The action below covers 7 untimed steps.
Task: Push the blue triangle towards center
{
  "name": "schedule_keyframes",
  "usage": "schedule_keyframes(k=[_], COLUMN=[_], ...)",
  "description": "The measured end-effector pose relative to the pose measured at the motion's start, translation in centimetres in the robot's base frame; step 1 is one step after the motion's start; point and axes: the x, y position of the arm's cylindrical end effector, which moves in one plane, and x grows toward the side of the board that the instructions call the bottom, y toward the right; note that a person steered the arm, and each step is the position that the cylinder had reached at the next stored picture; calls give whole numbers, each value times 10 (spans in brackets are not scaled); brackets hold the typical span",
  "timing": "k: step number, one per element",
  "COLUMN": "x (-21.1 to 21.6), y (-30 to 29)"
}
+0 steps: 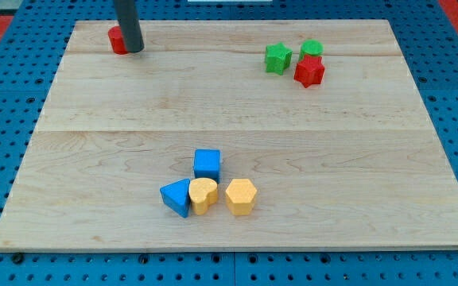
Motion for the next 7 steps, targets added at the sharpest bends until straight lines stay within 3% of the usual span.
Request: schedule_keyframes(k=[3,4,5,6,7], x=[3,1,-46,43,162], y=[-18,34,98,134,107])
